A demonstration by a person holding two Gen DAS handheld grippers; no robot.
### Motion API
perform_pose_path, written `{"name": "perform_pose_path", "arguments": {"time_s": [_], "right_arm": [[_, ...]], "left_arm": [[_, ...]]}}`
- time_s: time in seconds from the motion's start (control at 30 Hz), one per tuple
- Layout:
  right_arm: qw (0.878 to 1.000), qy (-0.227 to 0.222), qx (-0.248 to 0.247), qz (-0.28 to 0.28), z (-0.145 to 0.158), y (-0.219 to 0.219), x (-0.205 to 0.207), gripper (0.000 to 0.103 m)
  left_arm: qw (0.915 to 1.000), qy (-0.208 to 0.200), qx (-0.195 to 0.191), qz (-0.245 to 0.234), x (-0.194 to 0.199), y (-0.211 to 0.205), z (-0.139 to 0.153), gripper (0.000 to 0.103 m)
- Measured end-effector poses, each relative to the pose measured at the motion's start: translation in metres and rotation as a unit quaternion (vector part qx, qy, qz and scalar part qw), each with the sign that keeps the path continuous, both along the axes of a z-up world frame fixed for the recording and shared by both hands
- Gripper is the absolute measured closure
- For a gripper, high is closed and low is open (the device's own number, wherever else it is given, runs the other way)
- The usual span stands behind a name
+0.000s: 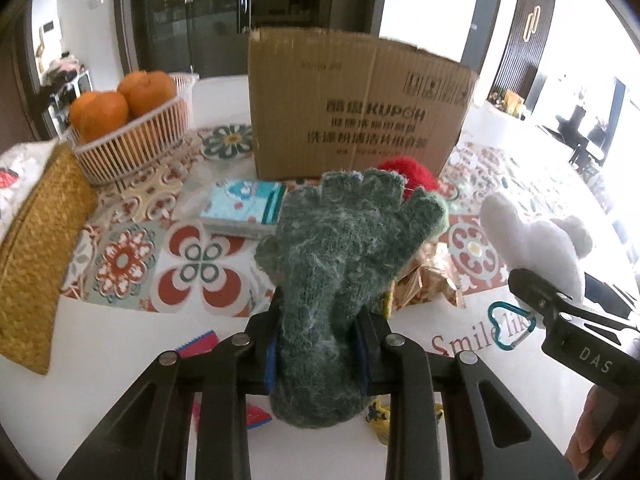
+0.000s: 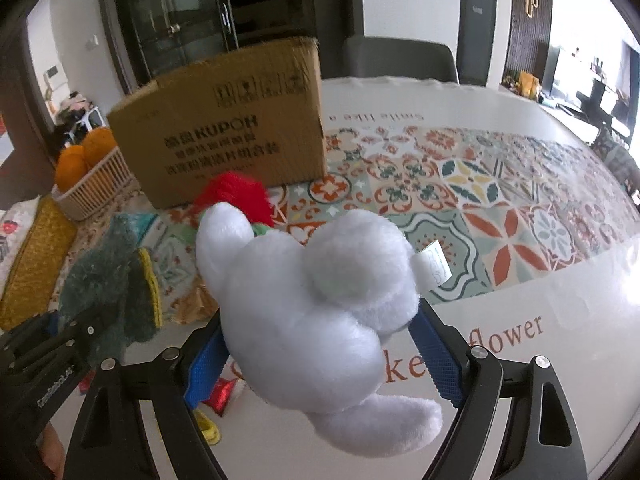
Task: Organize soft objects
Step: 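Close the right tool on the white plush while the left tool grasps the green glove, then lift both held items and carry them over the cardboard box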
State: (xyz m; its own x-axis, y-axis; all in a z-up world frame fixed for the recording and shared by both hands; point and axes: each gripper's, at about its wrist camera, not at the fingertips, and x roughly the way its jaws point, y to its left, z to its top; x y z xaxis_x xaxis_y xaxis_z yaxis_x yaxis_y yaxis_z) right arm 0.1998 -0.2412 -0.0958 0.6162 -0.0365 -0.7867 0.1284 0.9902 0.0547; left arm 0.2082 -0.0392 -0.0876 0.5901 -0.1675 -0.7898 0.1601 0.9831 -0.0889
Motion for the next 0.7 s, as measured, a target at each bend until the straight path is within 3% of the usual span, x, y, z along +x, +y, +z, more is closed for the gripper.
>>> {"name": "perform_pose_path", "arguments": {"time_s": [0.37,0.7], "right_arm": [[0.999,-0.049,0.008,0.019,0.035,0.007,-0.005,0.017],[0.995,-0.096,0.005,0.032,0.076,0.013,0.01,0.017]], "left_arm": [[0.9987,-0.047,-0.011,-0.012,0.002,0.007,0.037,0.074],[0.9942,-0.106,0.005,-0.017,0.017,0.007,0.079,0.074]]}}
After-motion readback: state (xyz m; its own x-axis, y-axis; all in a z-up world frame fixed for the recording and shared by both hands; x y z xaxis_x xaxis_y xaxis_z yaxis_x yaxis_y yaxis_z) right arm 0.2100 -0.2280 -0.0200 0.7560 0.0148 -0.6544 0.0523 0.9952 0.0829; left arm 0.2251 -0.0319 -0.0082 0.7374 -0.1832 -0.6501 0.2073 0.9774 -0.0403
